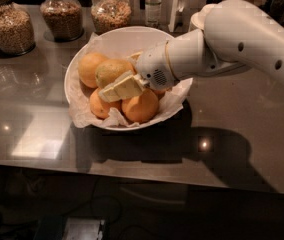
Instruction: Pick orange from white bowl
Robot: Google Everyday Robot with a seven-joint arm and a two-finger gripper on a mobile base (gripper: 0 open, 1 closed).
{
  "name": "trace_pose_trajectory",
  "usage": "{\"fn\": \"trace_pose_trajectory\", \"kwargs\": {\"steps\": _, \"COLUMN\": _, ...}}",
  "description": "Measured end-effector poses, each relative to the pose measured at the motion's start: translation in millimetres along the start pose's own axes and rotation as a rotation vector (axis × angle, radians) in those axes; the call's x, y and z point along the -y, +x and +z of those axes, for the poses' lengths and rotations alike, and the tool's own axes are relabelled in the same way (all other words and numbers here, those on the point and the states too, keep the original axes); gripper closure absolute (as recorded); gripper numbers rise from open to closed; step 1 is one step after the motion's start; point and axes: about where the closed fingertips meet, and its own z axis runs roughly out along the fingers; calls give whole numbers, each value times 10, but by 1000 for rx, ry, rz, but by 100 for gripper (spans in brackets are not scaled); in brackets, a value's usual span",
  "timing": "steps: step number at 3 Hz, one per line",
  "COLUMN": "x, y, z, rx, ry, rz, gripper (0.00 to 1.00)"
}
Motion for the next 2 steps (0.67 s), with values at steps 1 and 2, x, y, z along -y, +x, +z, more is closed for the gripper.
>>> {"fn": "trace_pose_trajectory", "kwargs": {"steps": 1, "x": 0, "y": 0, "z": 0, "rx": 0, "ry": 0, "rz": 0, "gripper": 66}}
{"fn": "trace_pose_trajectory", "kwargs": {"steps": 2, "x": -1, "y": -2, "z": 0, "rx": 0, "ry": 0, "rz": 0, "gripper": 89}}
